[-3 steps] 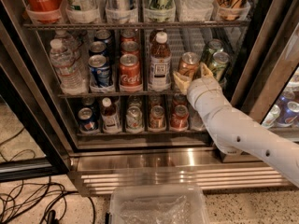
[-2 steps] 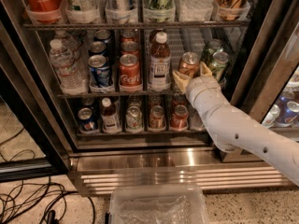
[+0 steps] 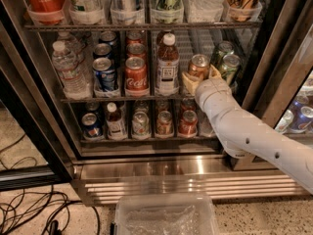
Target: Pick orange can from middle shelf of fridge
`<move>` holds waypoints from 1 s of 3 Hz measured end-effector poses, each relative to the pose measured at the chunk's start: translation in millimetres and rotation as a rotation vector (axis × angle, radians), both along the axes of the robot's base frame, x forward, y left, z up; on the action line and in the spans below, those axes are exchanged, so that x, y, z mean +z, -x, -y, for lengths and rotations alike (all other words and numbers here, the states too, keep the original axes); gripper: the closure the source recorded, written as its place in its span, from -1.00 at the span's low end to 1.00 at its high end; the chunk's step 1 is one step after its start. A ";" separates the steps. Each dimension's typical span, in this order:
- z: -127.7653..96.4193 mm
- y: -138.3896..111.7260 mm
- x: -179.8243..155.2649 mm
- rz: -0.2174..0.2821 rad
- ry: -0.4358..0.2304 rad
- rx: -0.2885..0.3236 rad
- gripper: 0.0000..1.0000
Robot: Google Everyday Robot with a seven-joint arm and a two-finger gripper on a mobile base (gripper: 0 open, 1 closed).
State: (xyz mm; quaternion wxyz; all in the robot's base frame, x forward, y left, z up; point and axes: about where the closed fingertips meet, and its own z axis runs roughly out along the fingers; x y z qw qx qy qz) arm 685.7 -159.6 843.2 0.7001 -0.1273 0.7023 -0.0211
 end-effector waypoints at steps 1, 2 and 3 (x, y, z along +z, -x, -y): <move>0.0 0.0 0.0 0.000 0.000 0.000 0.99; -4.2 0.5 5.6 -0.015 -0.015 0.032 1.00; 2.5 6.3 32.2 -0.034 -0.057 0.069 1.00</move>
Offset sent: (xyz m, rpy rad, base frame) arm -0.0026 0.0085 0.0143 0.0397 0.0414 0.0804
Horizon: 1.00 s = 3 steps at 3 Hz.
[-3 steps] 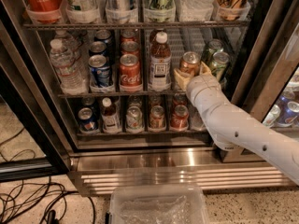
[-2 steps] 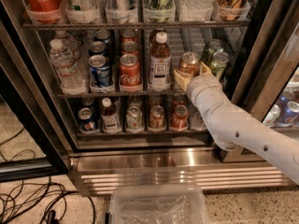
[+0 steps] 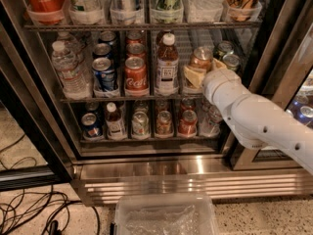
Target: Pick orange can from middle shelf of fridge
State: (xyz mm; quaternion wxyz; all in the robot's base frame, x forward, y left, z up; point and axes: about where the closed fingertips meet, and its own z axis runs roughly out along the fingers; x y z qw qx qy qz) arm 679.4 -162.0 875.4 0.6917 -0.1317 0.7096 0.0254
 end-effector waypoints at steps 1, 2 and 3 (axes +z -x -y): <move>2.6 10.9 27.7 -0.002 -0.019 0.048 1.00; 10.4 28.1 39.1 -0.033 -0.018 0.079 1.00; 5.7 56.6 27.0 -0.142 0.006 0.148 1.00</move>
Offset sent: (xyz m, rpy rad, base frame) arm -0.0506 -0.0249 0.0531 0.0142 0.0724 0.1085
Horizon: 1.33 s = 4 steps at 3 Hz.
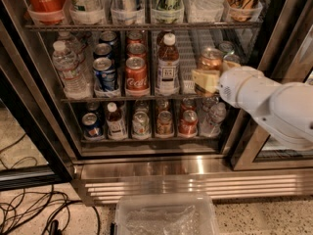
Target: Pick orange can from middle shelf of fridge
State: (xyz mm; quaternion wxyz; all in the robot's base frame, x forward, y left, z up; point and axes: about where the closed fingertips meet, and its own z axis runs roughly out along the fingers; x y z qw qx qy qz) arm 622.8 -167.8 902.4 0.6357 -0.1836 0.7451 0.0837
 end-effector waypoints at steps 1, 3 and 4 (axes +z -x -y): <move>14.6 25.1 -14.0 -0.102 0.040 0.063 1.00; 20.7 43.4 -24.6 -0.221 0.019 0.191 1.00; 20.5 43.5 -24.6 -0.221 0.019 0.191 1.00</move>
Offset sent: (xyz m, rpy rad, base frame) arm -0.1051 0.0017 -0.0464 0.0211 0.4650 0.5317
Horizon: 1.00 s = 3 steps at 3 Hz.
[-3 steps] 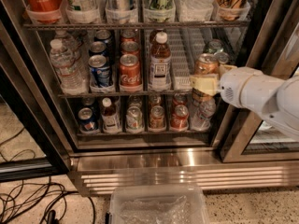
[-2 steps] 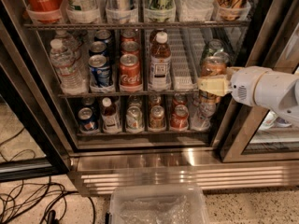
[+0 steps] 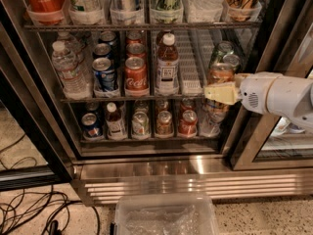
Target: Pick orange can from middle shelf of fridge
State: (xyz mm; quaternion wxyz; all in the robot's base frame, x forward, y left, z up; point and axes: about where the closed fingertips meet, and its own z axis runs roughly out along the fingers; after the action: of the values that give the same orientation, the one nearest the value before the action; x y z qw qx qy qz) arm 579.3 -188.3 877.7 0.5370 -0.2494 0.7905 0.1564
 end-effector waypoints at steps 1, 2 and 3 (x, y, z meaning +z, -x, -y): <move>-32.6 22.8 -11.5 -0.026 0.011 0.106 1.00; -82.0 58.7 -12.3 -0.038 0.027 0.274 1.00; -121.4 87.3 -5.3 -0.036 0.038 0.419 1.00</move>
Offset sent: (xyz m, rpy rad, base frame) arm -0.1092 0.1386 -0.0147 -0.0479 0.0573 0.4944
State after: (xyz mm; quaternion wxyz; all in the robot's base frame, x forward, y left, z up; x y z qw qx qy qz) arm 492.0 -66.9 872.4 0.4738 -0.4157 0.7335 0.2543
